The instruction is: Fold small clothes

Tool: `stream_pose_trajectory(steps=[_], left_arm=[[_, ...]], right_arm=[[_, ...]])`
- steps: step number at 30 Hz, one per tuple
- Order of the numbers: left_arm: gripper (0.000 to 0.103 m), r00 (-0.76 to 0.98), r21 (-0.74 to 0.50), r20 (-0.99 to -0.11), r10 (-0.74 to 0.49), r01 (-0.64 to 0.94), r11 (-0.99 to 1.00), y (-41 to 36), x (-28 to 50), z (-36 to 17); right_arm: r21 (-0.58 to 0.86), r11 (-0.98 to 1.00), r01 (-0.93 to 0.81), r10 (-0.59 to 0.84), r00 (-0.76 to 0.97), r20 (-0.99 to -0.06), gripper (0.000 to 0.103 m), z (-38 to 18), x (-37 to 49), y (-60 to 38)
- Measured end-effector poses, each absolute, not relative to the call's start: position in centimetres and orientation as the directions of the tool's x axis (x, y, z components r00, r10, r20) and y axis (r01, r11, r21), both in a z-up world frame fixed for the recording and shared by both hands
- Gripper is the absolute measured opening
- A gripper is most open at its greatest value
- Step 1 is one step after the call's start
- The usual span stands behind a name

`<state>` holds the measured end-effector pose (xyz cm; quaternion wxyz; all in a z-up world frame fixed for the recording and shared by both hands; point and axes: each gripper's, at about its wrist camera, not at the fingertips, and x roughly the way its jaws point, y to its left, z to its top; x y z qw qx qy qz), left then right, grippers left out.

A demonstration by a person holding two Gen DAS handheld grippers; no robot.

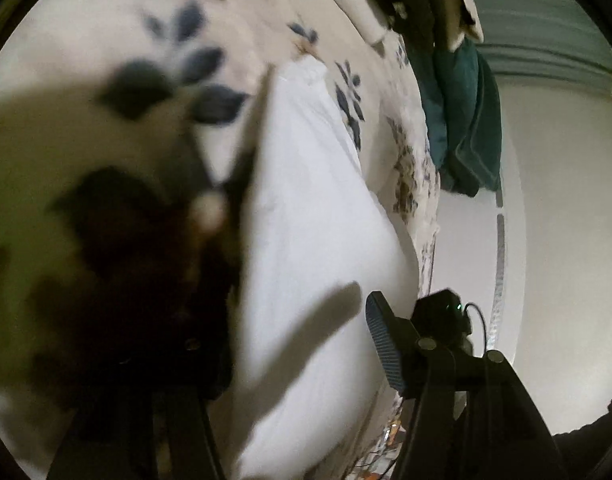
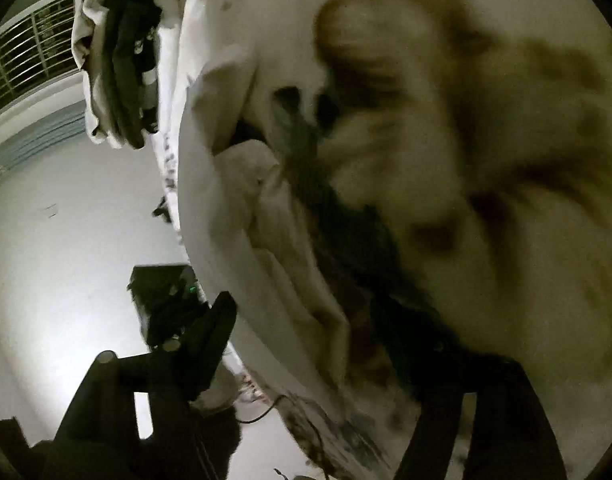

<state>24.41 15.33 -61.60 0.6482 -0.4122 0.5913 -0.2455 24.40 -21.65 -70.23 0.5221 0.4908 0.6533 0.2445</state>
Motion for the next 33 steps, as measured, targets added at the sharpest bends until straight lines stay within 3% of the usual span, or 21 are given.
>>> stream_pose_trajectory(steps=[3, 7, 8, 9, 10, 12, 19, 24, 33], left_arm=[[0.056, 0.189, -0.822, -0.569, -0.800, -0.152, 0.549, 14.8, 24.5, -61.2], [0.053, 0.218, -0.821, -0.570, -0.792, -0.143, 0.552, 14.8, 24.0, -60.5], [0.048, 0.221, -0.810, -0.586, -0.780, -0.141, 0.569, 14.7, 23.8, -60.2], [0.027, 0.220, -0.799, -0.600, -0.769, -0.138, 0.585, 14.6, 23.7, -60.0], [0.015, 0.224, -0.794, -0.607, -0.763, -0.136, 0.592, 14.7, 23.6, -59.8], [0.012, 0.239, -0.793, -0.608, -0.757, -0.128, 0.596, 14.9, 23.3, -58.9], [0.011, 0.255, -0.780, -0.623, -0.740, -0.125, 0.614, 15.3, 23.1, -55.1], [0.011, 0.300, -0.778, -0.616, -0.729, -0.085, 0.623, 16.2, 25.2, -49.7], [0.011, 0.459, -0.768, -0.557, -0.692, 0.032, 0.639, 18.5, 39.1, -38.1]], right_arm=[[0.859, 0.357, 0.367, 0.920, 0.020, -0.391, 0.076, -70.2, 25.4, -20.4], [0.860, 0.364, 0.358, 0.921, 0.002, -0.390, 0.074, -70.3, 25.8, -18.7], [0.859, 0.372, 0.353, 0.917, 0.004, -0.399, 0.066, -70.2, 25.8, -18.5], [0.859, 0.371, 0.354, 0.917, 0.011, -0.400, 0.046, -70.2, 25.9, -18.3], [0.859, 0.356, 0.368, 0.920, 0.023, -0.392, 0.036, -70.2, 25.8, -18.3], [0.859, 0.371, 0.352, 0.912, 0.035, -0.408, 0.027, -69.4, 25.9, -18.2], [0.854, 0.430, 0.292, 0.889, 0.026, -0.456, 0.022, -64.3, 26.6, -17.4], [0.863, 0.462, 0.204, 0.877, 0.037, -0.479, 0.022, -57.5, 29.7, -16.0], [0.870, 0.492, -0.003, 0.859, 0.164, -0.485, 0.022, -44.2, 44.6, -13.1]])
